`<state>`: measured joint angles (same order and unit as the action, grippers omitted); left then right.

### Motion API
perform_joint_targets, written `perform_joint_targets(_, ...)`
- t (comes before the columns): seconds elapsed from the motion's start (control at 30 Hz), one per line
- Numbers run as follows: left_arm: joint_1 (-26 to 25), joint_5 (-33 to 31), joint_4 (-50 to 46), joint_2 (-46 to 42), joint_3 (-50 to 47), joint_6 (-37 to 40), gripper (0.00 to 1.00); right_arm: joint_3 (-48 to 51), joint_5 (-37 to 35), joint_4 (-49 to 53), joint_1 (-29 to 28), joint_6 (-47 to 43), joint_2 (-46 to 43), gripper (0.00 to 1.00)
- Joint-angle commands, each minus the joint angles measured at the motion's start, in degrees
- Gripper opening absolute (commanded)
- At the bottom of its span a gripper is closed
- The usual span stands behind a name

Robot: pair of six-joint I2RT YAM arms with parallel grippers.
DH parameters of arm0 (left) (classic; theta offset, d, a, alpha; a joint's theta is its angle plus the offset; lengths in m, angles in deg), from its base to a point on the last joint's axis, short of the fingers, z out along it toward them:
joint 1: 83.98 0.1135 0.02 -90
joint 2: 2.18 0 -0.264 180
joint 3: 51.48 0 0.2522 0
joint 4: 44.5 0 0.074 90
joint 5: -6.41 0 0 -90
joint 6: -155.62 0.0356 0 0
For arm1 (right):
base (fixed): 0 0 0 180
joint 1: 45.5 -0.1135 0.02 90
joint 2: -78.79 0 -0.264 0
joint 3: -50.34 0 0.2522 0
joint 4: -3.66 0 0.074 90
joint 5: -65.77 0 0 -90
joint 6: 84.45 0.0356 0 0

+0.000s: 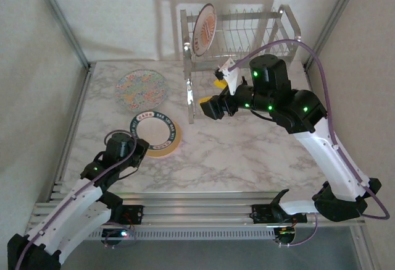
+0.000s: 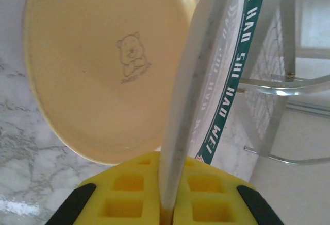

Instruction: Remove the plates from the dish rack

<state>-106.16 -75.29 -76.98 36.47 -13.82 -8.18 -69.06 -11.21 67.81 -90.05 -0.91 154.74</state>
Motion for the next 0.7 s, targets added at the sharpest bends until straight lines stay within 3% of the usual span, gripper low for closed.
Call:
perform_joint_targets(0.0,0.9,1.9,9.0,1.1,-3.1,-2.0,0.00,-0.9,-0.9,0.6,-0.7,-1.1,0.3,0.82)
perform_joint_targets(0.27,2.6,5.0,17.8,3.7,-8.9,-3.5,0.00,-1.0,-1.2,0.8,-0.8,-1.0,0.7,0.82)
perform_joint_targets(0.67,5.7,9.7,22.5,7.8,-10.2,-3.3,0.00,-0.8,-1.1,0.1,-1.1,0.3,0.9,0.82)
